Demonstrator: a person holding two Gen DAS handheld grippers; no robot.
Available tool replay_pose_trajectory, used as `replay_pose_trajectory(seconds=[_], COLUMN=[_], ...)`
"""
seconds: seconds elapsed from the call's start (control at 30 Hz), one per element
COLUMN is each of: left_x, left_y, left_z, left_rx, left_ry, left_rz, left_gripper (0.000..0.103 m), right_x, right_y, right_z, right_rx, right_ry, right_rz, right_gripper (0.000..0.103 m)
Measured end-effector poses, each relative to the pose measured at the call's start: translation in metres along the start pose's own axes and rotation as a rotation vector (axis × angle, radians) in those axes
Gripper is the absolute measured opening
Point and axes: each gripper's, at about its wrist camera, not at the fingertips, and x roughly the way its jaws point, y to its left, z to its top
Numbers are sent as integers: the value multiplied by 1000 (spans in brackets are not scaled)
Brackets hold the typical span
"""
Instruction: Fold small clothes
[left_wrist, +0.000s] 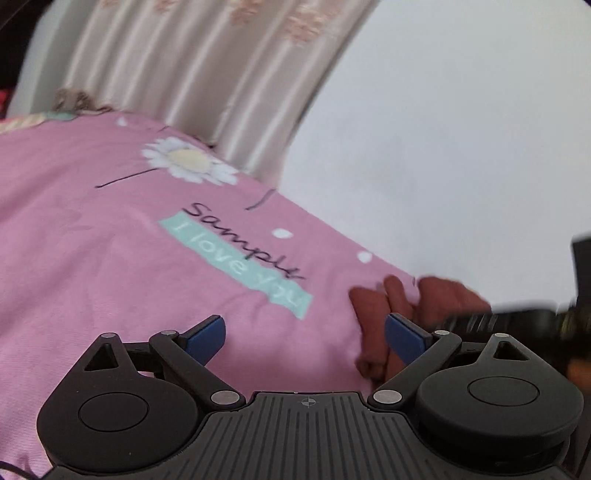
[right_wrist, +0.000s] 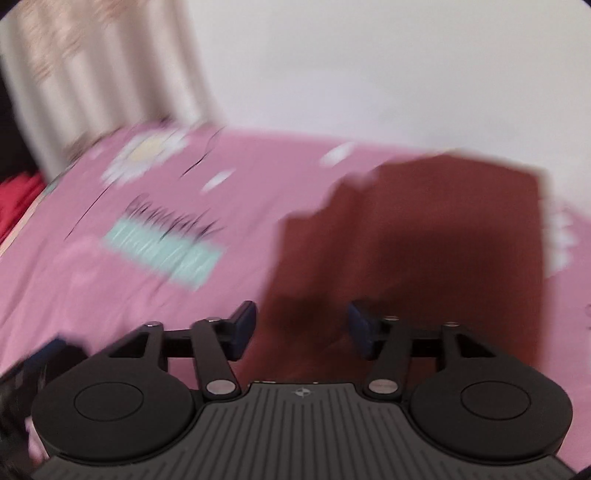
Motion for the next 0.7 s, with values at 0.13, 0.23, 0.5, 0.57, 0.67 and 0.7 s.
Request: replay_pose_trajectory(seconds=[0.13,0.23,0.5,0.57,0.67,0.7], left_x=[-3,-1,6,10,14,13], left_y=[-1,-5,-14,-12,-9,-9], left_z=[0,-2,-8,-9,-9,-8], left_rx=[-5,4,63,58,46,43], left_ry=[-19,-4,17,30,46,45], left_rz=[16,15,44,53,55,55], left_gripper=[103,103,103,103,103,103], right_x=[-53,-91,-42,-22,7,9], right_y=[5,-9,0,7,7,5], right_z=[-26,-54,-87,-83,-71,-67], right_rx=[-155,-243,-448,-501,-511,-473], right_ry=[-183,-326,-226,-225,-175,-168], right_rz=[-62,-145,-377,-428,-455,-443], right_gripper=[77,99,97,93,43,27])
